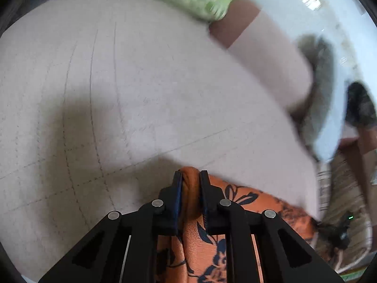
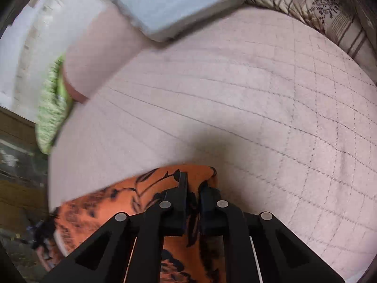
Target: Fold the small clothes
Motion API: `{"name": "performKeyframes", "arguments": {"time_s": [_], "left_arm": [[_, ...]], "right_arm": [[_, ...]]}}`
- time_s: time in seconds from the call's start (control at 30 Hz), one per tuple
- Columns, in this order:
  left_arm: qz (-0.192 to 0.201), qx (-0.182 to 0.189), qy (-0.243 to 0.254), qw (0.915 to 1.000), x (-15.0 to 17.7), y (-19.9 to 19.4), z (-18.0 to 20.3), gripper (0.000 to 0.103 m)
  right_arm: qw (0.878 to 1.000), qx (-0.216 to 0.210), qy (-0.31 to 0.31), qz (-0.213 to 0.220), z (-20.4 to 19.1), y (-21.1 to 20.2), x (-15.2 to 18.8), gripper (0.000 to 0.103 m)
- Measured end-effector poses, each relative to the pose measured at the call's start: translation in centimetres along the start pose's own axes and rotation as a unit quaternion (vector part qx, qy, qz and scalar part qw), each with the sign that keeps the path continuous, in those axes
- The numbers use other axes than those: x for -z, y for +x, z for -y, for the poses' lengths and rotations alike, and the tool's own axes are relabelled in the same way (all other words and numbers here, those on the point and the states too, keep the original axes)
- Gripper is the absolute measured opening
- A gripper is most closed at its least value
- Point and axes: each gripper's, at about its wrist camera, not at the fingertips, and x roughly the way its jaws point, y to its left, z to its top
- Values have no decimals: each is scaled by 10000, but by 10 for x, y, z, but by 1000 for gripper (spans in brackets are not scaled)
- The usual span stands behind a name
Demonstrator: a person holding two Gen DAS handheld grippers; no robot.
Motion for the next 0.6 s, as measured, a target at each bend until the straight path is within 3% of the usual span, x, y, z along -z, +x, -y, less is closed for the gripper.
{"name": "performKeyframes", "arguments": {"time_s": [0.1, 0.2, 0.27, 0.3, 0.43, 0.6], "left_arm": [[-6, -86, 25, 10000, 7, 4, 6, 18], [108, 47, -49, 9999, 18, -25, 8, 24], [223, 1, 40, 9997, 33, -49, 3, 31], [235, 21, 100, 9997, 46, -60, 2, 37], [98, 59, 181, 9998, 100, -97, -15, 40], [-247, -67, 154, 9996, 155, -110, -26, 38]], "right_arm": [[9997, 23, -176, -184, -2, 20, 0, 10], [9994, -327, -131, -9, -5, -8, 11, 24], [9985, -455, -227, 201, -8, -38, 32, 60], [9979, -520, -243, 306, -7, -51, 44, 66], [9972, -648, -228, 304, 6, -72, 109, 67], [9991, -329, -259, 116, 25, -74, 175, 55]]}}
